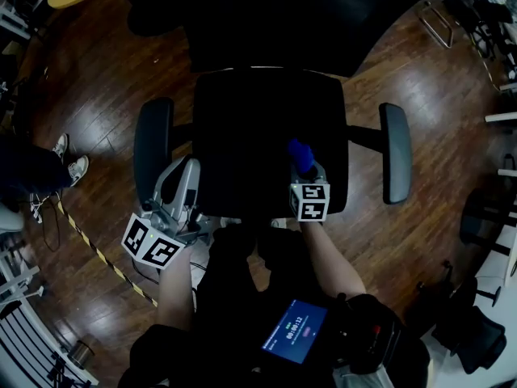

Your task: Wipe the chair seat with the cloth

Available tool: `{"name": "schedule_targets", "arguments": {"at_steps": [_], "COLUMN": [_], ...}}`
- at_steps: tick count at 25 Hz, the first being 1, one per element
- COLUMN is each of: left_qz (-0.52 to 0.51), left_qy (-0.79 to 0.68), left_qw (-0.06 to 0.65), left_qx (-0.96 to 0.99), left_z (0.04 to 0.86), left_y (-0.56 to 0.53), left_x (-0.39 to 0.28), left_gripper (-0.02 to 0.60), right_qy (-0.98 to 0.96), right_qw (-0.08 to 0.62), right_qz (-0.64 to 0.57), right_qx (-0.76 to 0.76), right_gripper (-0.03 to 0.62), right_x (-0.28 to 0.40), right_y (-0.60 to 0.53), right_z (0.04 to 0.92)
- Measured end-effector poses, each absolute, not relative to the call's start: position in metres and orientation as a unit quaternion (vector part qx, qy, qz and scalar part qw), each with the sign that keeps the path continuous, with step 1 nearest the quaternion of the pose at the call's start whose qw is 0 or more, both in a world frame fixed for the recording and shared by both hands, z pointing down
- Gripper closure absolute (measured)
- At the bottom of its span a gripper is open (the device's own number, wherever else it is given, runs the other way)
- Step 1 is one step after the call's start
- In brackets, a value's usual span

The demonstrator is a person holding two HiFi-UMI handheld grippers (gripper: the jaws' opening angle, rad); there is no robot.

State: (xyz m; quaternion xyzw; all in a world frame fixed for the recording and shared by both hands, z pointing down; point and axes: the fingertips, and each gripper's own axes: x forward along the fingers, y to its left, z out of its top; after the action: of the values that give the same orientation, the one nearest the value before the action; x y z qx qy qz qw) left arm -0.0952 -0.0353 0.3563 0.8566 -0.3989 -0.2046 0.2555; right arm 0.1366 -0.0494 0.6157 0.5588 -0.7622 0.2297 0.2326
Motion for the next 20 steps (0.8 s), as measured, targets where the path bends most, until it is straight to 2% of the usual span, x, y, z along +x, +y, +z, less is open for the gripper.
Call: {"name": "schedule_targets", "arguments": {"at_steps": [5, 10, 15, 20], "left_qz": [-0.21, -0.209, -0.202, -0.187], "left_qy": [-0.401, -0.401, -0.4, -0.414], "left_qw": [0.251, 0.247, 0.252, 0.255], "left_qx": [0.856, 0.857, 0.858, 0.854], "left_z": [0.348, 0.348, 0.353, 0.366], "left_y": [-0.028, -0.023, -0.016, -0.021], "left_x": [-0.094, -0.097, -0.1, -0.109], "left_gripper": [0.591, 0.591, 0.591, 0.591], "right_qy": [-0.853, -0.888, -0.899, -0.885], "right_qw": [0.19, 0.209, 0.231, 0.228], "right_qz": [0.25, 0.254, 0.23, 0.242], "right_qx": [0.416, 0.32, 0.292, 0.326], "right_gripper": [0.511, 0.511, 0.51, 0.51], "right_x": [-0.037, -0.141, -0.16, -0.131], "right_y": [-0.02, 0.028, 0.057, 0.049], "right_z": [0.597, 0.609, 0.634, 0.637]}}
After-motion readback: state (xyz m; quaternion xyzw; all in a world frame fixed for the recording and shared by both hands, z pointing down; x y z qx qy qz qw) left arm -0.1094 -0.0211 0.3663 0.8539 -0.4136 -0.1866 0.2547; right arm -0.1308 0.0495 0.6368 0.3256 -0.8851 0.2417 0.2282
